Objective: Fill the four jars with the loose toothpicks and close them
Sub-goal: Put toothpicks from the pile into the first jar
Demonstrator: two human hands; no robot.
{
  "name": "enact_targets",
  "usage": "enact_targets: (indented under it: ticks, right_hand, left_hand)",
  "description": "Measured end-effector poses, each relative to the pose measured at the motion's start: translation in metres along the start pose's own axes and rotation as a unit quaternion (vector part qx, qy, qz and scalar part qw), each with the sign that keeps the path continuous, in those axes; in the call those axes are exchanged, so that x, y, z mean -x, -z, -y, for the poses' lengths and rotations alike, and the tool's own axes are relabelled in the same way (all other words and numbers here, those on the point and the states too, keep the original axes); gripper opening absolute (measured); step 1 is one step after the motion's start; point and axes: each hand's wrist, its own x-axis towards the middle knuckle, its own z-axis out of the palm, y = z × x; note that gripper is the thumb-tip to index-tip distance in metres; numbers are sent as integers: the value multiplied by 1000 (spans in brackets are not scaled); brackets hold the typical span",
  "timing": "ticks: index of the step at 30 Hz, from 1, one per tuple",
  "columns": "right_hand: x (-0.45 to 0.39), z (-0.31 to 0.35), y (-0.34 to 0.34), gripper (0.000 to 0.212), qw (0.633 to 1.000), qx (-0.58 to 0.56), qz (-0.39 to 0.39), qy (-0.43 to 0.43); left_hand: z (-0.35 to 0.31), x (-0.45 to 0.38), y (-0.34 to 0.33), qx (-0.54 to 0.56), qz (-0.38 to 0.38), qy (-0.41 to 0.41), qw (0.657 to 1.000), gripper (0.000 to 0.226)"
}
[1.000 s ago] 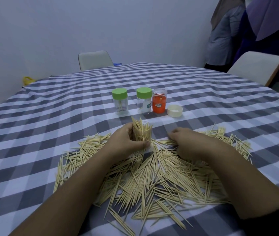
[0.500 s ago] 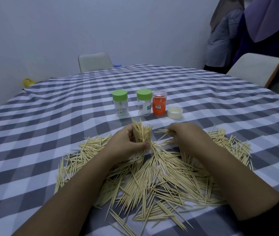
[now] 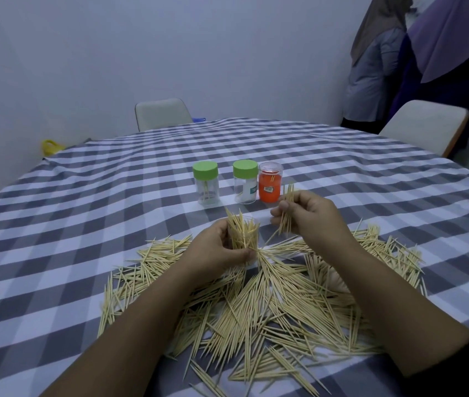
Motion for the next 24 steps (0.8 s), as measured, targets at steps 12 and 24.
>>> enact_targets:
  ticks: [12,24]
  right_hand:
    - [4,5,-36,16,987,-124,-68,74]
    - [4,1,-45,9,991,-89,-42,86]
  left_hand:
    - [-2,1,-1,-18,-2,-11,1000,46]
    - [-3,1,-2,-19,3,-19,1000,48]
